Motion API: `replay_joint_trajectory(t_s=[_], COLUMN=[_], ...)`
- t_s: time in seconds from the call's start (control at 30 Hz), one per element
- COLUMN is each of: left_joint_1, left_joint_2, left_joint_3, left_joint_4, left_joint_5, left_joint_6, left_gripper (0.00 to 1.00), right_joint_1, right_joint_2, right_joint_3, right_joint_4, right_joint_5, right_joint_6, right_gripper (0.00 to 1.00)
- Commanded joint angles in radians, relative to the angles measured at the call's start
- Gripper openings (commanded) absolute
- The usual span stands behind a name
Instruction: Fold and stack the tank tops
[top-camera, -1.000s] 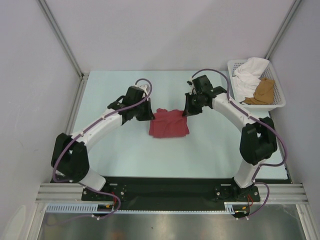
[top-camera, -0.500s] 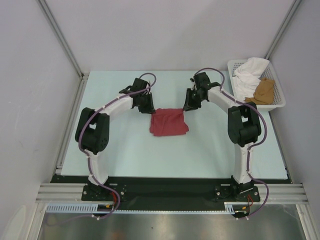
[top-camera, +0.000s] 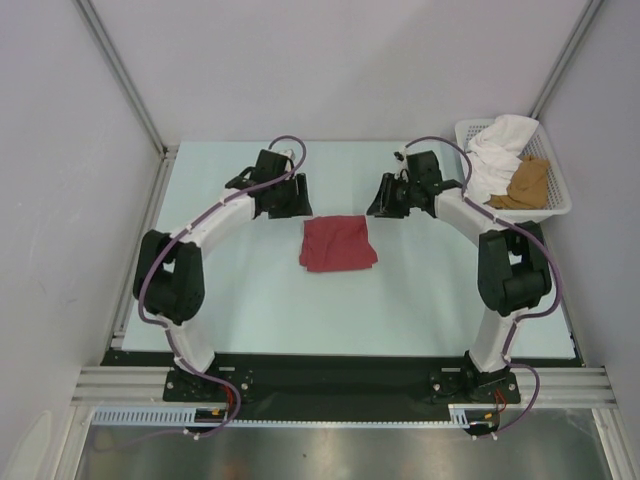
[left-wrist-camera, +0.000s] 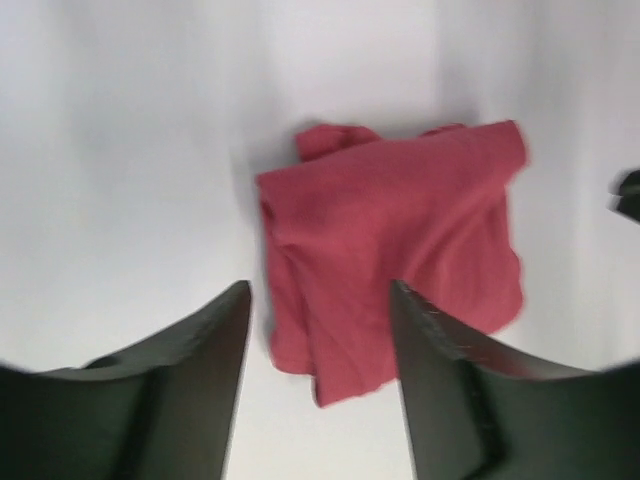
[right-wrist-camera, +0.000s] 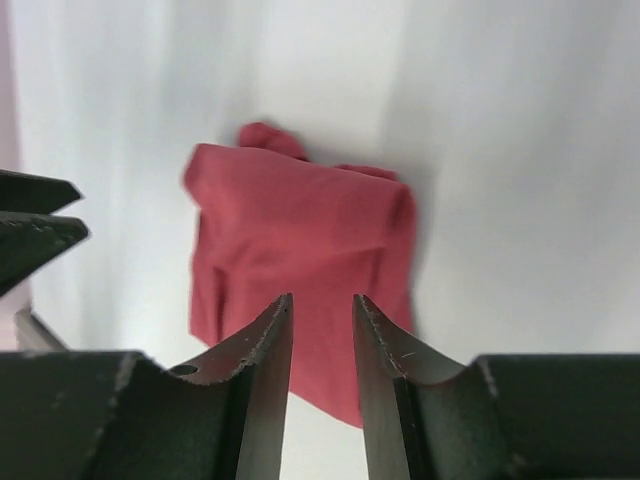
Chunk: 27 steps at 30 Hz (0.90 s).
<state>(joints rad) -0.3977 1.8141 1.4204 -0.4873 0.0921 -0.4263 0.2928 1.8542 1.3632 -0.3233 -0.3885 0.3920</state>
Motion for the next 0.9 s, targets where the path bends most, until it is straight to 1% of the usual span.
replay_joint_trajectory(t_s=[0.0,0.03,0.1,0.2,0.27,0.33,0.37,0.43,0.47,0.53,0.63,0.7,0.73,0.77,0.8,0.83,0.87], left_joint_1=[-0.058,-0.064,-0.082,-0.093,-0.093,-0.083,-0.061,-0.030,0.003,0.025,0.036,0.037,0.034,0.030,0.023,0.005,-0.006], left_joint_2=[-0.075,-0.073,-0.064,-0.039,0.000,0.039,0.089,0.135,0.167,0.188,0.194,0.171,0.156,0.111,0.085,0.030,0.001], left_joint_3=[-0.032,-0.038,-0.060,-0.087,-0.089,-0.086,-0.078,-0.055,-0.054,-0.046,-0.020,-0.020,-0.024,-0.034,-0.060,-0.073,-0.086], left_joint_4=[0.072,0.079,0.107,0.162,0.183,0.225,0.224,0.210,0.208,0.194,0.155,0.144,0.144,0.147,0.159,0.159,0.161], left_joint_5=[0.052,0.067,0.095,0.133,0.155,0.169,0.160,0.103,0.083,0.016,-0.069,-0.080,-0.087,-0.089,-0.124,-0.159,-0.170], left_joint_6=[0.012,0.008,-0.008,-0.028,-0.040,-0.045,-0.049,-0.054,-0.058,-0.055,-0.029,-0.023,-0.016,-0.008,-0.003,0.012,0.020], left_gripper=[0.58,0.54,0.52,0.52,0.52,0.51,0.50,0.45,0.44,0.43,0.44,0.49,0.53,0.68,0.76,0.82,0.86], right_joint_1=[0.020,0.028,0.051,0.066,0.063,0.054,0.046,0.011,-0.007,-0.047,-0.061,-0.061,-0.063,-0.061,-0.063,-0.061,-0.061], right_joint_2=[-0.013,0.002,0.019,0.063,0.114,0.155,0.178,0.253,0.276,0.315,0.303,0.280,0.251,0.229,0.208,0.157,0.131], right_joint_3=[-0.015,-0.007,-0.001,-0.006,-0.007,0.003,0.011,0.048,0.053,0.051,0.050,0.047,0.033,0.025,0.010,-0.022,-0.041], right_joint_4=[0.136,0.135,0.135,0.179,0.214,0.240,0.242,0.204,0.204,0.221,0.213,0.199,0.196,0.194,0.199,0.205,0.214], right_joint_5=[-0.188,-0.202,-0.223,-0.280,-0.302,-0.296,-0.288,-0.222,-0.211,-0.191,-0.161,-0.142,-0.138,-0.132,-0.130,-0.130,-0.131], right_joint_6=[-0.001,-0.004,-0.001,0.031,0.054,0.082,0.093,0.125,0.139,0.160,0.134,0.117,0.113,0.105,0.102,0.100,0.097], right_gripper=[0.35,0.35,0.37,0.36,0.33,0.26,0.20,0.10,0.02,0.00,0.01,0.09,0.17,0.21,0.25,0.31,0.33])
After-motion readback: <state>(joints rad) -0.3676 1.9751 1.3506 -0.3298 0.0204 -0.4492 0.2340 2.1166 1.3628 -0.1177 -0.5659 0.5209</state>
